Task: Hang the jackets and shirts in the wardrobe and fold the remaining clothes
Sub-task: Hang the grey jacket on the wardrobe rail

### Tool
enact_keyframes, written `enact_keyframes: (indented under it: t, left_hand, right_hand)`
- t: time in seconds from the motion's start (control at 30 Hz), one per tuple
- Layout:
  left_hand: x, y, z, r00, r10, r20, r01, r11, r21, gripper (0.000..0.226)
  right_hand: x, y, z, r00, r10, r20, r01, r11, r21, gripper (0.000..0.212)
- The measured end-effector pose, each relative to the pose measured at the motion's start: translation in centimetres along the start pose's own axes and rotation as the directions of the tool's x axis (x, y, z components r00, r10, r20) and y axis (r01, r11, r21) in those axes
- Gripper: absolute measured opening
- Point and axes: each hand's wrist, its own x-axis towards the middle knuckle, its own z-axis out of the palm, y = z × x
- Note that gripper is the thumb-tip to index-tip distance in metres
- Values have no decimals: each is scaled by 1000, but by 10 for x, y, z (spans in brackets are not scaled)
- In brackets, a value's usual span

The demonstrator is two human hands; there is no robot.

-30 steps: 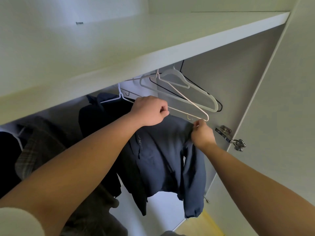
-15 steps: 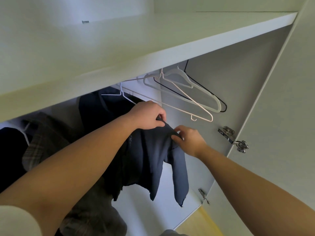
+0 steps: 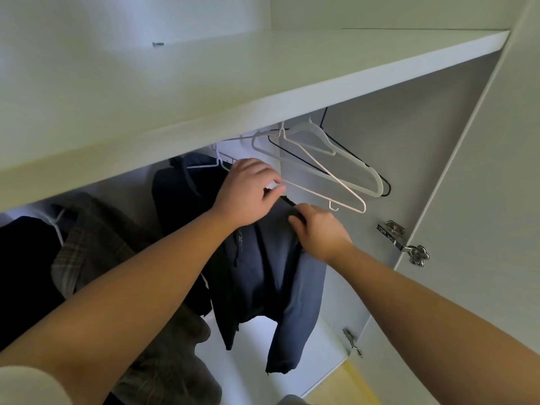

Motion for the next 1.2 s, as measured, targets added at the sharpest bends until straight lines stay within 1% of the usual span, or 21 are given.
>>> enact_keyframes:
  t: [0.03,0.1,0.13,0.2,0.27,0.3,0.33,0.37,0.4,0.43,0.47,0.53,0.57,0.63,0.7,0.8,0.83,0.9,1.0,1.1,1.2]
  left_hand:
    - [-6,-4,-4,992,-37,-120,42,998,39,16]
    - [-21,-15,-10,941,-177,-289,208,975,80,14]
    - [-29,-22,-13,894,-278,-351,317,947,57,14]
    - [-46,-36,-17,746,-492,-448,521,851,-66,17]
    - [-63,-50,-22,579,-660,-479,661,724,-197,20]
    - [-70,-59,-25,498,-726,-474,717,652,-247,20]
    - [-76,-68,-29,423,-779,-463,766,580,-277,20]
    - [-81,-79,-33,368,-820,-439,810,514,-281,21]
    - [-86,-90,-37,341,-855,-391,851,457,-258,24]
    - [-89,-100,-40,339,-887,-313,886,413,-213,30]
    - [-93,-110,-42,357,-910,-211,907,392,-156,37]
    - [-98,-125,-44,420,-908,-10,905,419,-74,45]
    - [-99,-130,-46,447,-893,57,894,444,-60,47]
    - [-97,-140,-48,479,-866,145,878,475,-61,49]
    - [-91,-150,-50,495,-842,216,868,491,-77,51]
    - [-85,-162,-52,514,-791,332,854,508,-114,55]
    - [-85,-164,-53,523,-779,346,848,518,-115,56]
    - [-90,-169,-52,539,-785,306,839,532,-115,53]
    - [-105,-175,-51,532,-807,256,843,533,-72,39]
    - [-125,-175,-50,496,-825,270,866,492,-88,35]
    - [-144,-169,-50,493,-848,196,870,477,-127,31]
  right_hand:
    - [2,-1,0,1000,18,1,-18,999,-47,31]
    - [6,-5,-1,998,60,-22,-62,990,-128,25]
    - [7,-9,-1,996,60,-69,-69,988,-135,27]
    - [7,-27,-1,975,-4,-222,-17,995,-95,45]
    - [9,-50,1,912,-170,-372,126,982,-141,47]
    - [9,-60,3,880,-257,-399,196,963,-187,46]
    - [11,-70,6,855,-338,-393,267,937,-225,45]
    - [12,-79,9,836,-403,-372,332,912,-243,44]
    - [13,-89,12,817,-461,-347,391,884,-256,44]
    - [14,-98,16,799,-511,-317,439,856,-273,44]
    - [17,-107,20,788,-549,-280,472,830,-297,45]
    - [23,-125,26,798,-571,-192,496,804,-328,52]
    - [27,-135,29,811,-565,-148,498,801,-332,58]
    - [35,-154,36,836,-545,-63,495,799,-343,69]
    - [42,-168,44,860,-510,-1,472,796,-379,73]
    - [49,-178,52,917,-394,56,382,831,-405,76]
    - [51,-178,52,932,-354,71,353,850,-392,78]
    - [52,-175,49,952,-290,98,306,881,-361,79]
    - [51,-166,44,973,-227,42,228,921,-315,67]
    - [54,-160,41,995,-100,-25,95,983,-156,50]
    - [58,-153,41,999,17,-28,-18,999,-45,47]
